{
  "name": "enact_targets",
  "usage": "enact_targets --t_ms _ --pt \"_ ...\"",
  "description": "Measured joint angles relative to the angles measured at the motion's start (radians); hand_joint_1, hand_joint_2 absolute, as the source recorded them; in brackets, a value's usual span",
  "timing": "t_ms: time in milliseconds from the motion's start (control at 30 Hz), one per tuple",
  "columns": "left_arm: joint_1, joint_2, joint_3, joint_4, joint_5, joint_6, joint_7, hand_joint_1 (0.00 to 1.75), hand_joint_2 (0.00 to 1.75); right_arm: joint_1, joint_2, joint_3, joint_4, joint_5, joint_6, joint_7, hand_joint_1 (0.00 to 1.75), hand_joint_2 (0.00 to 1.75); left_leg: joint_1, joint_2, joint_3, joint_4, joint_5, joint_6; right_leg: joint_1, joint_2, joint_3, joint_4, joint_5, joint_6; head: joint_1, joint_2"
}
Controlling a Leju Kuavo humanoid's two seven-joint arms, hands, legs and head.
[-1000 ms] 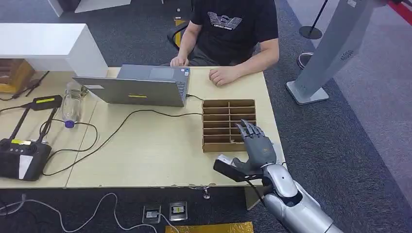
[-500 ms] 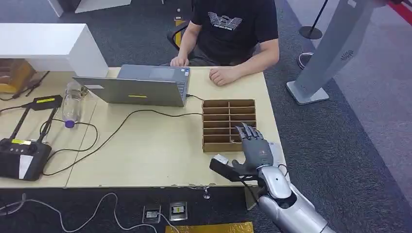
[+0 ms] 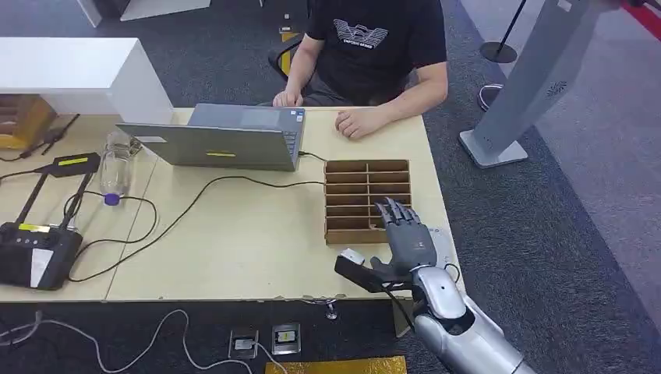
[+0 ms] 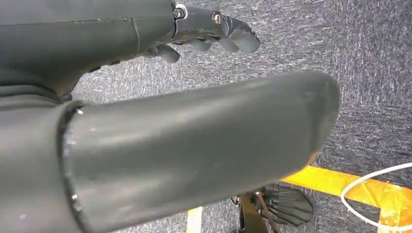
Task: Pass the card to the sensor for recognition and then transmit it.
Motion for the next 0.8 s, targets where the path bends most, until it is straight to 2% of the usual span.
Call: enact_targets --t_ms 800 --pt "0.0 0.0 0.0 0.0 -0.002 0.0 0.0 0.0 0.0 0.001 0.0 0.0 0.019 0.045 -0.022 0.01 0.0 1.75 0.0 0.0 0.0 0.0 0.0 0.0 0.0 0.0 0.0 0.0 0.0 0.0 0.0 0.0"
